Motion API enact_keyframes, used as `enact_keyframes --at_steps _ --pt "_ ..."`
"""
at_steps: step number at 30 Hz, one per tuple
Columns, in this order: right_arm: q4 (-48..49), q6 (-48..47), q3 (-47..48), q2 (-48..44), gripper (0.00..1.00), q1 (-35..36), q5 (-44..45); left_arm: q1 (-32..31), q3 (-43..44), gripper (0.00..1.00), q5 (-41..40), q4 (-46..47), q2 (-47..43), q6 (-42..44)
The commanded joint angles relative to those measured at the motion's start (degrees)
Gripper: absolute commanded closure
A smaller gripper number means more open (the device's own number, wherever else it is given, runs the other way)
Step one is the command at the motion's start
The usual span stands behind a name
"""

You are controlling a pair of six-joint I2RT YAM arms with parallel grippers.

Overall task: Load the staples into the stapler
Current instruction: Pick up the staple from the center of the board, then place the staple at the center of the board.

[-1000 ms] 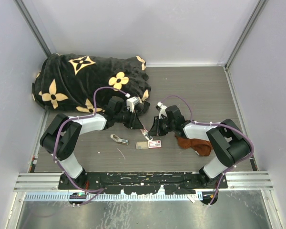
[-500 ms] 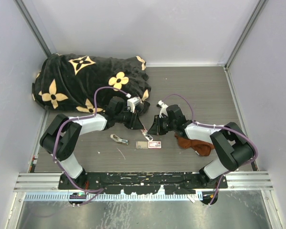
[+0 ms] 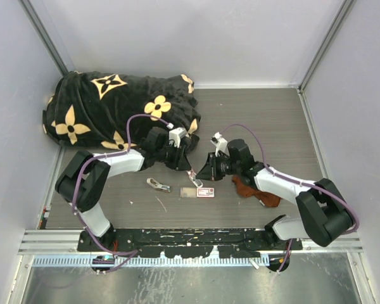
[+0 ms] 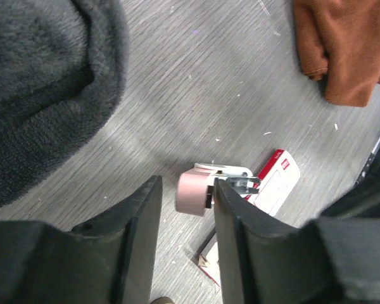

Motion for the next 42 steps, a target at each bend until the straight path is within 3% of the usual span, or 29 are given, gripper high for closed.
enact_keyframes --at_steps 1,9,14,22,28,36,42 --pt "-1.18 1.13 -2.43 -3.38 0.87 -0.02 -5.37 0.10 1.90 0.55 -1.92 1.13 2.29 -2.97" --pt "-4.88 -0.94 -6.31 -11.22 0.87 1.79 -3.21 1.50 2.14 0.25 -4.15 0.59 -1.33 -4.86" --pt "-5.11 -0.87 -8.82 -12.63 0.87 8.81 3.26 2.99 0.81 0.15 -10.05 -1.83 -6.95 -6.07" --pt "2.74 2.83 -13.35 -8.06 0.87 17.35 10.07 7.65 -1.77 0.13 -15.02 -9.42 -20.54 -10.42" --pt "2.08 4.80 -12.08 -8.28 0.87 15.05 15.00 9.46 1.26 0.13 -11.65 -17.99 -28.82 -10.30" --pt "6.04 4.66 -13.46 -3.46 0.87 12.87 8.04 10.53 7.70 0.13 -5.21 -28.65 -30.76 -8.84" --pt "6.29 5.22 -13.48 0.35 0.86 12.86 8.78 11.07 11.35 0.13 -3.52 -33.49 -29.36 -5.28"
